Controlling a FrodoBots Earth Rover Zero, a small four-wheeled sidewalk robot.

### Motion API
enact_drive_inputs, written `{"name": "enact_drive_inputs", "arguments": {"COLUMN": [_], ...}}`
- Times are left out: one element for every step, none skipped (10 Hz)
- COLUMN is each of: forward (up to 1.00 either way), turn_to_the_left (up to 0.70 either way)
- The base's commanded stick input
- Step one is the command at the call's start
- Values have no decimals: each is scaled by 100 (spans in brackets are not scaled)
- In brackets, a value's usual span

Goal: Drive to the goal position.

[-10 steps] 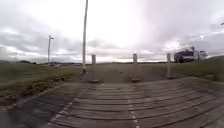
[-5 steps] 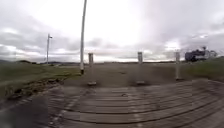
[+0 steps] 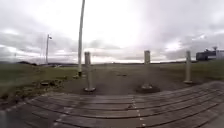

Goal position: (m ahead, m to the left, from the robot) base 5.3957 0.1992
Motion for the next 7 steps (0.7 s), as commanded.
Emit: {"name": "enact_drive_inputs", "arguments": {"forward": [100, 100, 85, 56, 0, 0, 0], "turn_to_the_left": [0, 0, 0, 0, 0, 0, 0]}}
